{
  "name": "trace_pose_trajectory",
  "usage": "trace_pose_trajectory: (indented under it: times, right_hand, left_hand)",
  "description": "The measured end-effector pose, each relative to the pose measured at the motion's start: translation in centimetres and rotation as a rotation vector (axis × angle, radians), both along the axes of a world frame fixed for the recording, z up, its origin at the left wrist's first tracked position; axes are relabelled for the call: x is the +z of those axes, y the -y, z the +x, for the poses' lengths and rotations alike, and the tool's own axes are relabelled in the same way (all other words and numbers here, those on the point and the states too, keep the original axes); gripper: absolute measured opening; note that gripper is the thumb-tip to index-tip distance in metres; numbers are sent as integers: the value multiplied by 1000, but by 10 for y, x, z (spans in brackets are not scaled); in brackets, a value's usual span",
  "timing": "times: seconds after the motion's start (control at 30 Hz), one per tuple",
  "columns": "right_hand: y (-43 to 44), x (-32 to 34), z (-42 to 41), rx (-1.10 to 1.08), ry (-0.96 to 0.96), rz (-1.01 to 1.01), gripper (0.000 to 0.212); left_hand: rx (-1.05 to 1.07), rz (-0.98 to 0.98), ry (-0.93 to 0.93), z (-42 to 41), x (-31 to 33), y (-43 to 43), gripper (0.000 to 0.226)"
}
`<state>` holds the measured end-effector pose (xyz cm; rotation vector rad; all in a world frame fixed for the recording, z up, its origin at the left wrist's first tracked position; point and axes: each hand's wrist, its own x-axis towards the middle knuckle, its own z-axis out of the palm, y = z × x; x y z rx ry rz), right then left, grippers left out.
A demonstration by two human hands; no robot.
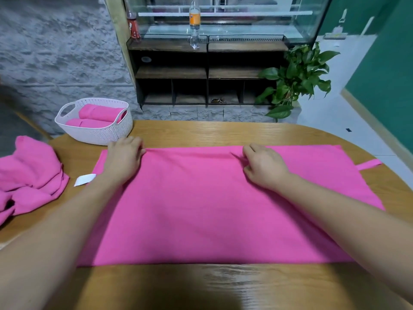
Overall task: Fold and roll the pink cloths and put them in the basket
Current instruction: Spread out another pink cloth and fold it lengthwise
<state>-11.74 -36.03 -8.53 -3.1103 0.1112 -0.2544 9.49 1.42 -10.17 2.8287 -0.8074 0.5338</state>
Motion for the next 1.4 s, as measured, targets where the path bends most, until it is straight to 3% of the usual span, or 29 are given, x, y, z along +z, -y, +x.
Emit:
trace_pose_trajectory:
  times: [0.2,0.33,0.57,0.8,0.97,1.1,1.23,1.4]
  right_hand:
    - [25,8,-6,-115,67,23,13]
    - [38,12,-20,-156,21,36,18]
    - [58,15,-55,-213,-51,41,25]
    - [78,26,-97,-233,-149,27,38]
    - [95,40,-122,-238,-140,62,14]
    - [120,49,-127,-309,48,92,12]
    - [150,45,-131,-370,-124,299,23]
    - [199,45,-155,-418,-392,694,12]
  left_hand:
    - [89,168,124,-1,-5,8,17]
    - [92,103,55,-15,0,41,17]
    - [-262,-7,-134,-66,4,147,23]
    - [-521,-2,-187,-110,7,241,30]
    - [-609,4,-192,-124,5,278,21]
    - [-607,18,-162,-125,0,292,14]
    - [-551,-89,-280,-116,-2,296,11]
    - [-547,-159,-367,-110,-4,297,11]
